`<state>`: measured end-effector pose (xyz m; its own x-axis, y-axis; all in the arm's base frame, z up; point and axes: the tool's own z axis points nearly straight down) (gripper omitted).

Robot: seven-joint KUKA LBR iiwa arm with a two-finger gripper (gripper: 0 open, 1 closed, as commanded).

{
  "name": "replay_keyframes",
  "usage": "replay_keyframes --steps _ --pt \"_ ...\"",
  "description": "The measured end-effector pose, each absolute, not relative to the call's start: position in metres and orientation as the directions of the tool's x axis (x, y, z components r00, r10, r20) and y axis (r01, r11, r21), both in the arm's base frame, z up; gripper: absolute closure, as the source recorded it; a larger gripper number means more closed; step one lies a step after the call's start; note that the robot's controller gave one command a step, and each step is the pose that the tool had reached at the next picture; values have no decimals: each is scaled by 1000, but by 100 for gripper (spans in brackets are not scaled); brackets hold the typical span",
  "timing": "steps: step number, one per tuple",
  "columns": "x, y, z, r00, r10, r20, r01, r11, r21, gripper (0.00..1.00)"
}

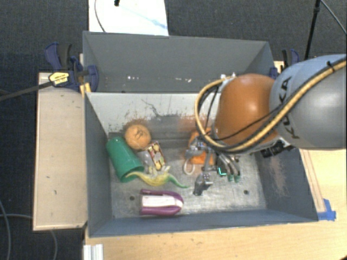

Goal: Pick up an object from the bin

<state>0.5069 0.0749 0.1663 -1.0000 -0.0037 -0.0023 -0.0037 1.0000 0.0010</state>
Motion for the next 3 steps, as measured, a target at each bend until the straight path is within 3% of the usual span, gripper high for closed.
replay_keyframes --steps 1,2,3 --pt "507 75 166 -1000 -4 -2 -4 1000 1 0" --pt "520 68 185 -994 -110 10 -110 994 1 0" --pt "528 70 221 -995 -99 -10 -99 995 0 0"
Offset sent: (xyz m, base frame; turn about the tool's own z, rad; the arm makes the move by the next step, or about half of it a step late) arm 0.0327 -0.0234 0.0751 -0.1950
